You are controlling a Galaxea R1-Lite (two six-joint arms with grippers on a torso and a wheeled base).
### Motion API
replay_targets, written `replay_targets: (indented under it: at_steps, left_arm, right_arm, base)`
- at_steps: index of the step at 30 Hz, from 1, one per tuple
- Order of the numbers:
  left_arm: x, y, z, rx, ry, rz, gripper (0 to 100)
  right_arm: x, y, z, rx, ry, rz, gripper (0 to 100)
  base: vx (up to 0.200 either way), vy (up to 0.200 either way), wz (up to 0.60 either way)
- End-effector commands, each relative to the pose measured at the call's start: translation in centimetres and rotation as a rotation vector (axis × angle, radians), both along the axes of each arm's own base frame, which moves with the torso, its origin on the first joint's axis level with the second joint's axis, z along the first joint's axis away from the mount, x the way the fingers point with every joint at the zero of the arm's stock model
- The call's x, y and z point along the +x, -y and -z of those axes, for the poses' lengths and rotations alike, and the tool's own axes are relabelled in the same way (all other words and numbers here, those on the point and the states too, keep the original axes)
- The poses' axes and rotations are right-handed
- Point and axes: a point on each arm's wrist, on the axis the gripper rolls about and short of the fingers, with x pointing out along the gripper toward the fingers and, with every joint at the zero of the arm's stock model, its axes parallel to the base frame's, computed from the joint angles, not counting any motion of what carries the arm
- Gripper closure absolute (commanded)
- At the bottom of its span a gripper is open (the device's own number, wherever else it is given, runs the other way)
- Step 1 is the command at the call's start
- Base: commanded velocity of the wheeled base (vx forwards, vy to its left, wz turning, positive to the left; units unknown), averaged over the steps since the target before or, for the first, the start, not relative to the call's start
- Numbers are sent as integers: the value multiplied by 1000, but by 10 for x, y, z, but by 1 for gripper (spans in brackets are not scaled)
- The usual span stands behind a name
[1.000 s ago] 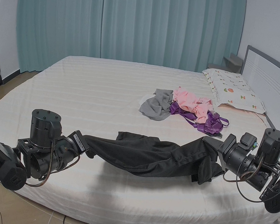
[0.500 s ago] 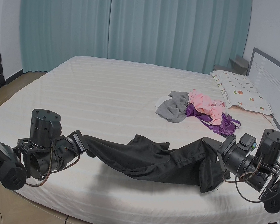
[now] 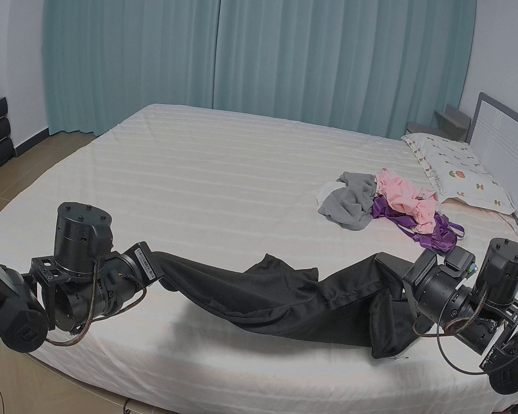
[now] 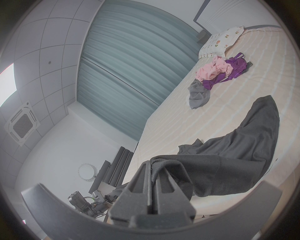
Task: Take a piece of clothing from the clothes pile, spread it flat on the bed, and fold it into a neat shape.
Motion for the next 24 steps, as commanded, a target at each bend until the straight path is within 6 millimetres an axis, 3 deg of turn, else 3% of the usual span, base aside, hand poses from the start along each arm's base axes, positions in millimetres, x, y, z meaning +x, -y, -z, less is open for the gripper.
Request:
replay_targets:
  at_steps: [1,19,24]
  left_arm:
    - [-1,-1,-1,3,3,-4,100]
    - [-8,-4,-5,-1,12,-2,100]
    - [-8,-4,-4,0,10,-4,100]
  right_arm:
    - [-1,0,-2,2,6,1,100]
    - [-5,0,-2,2,6,-7,100]
    - [-4,1,-3,4,8,-5,100]
  base:
    - [0,0,0]
    - [0,0,0]
    - [0,200,0]
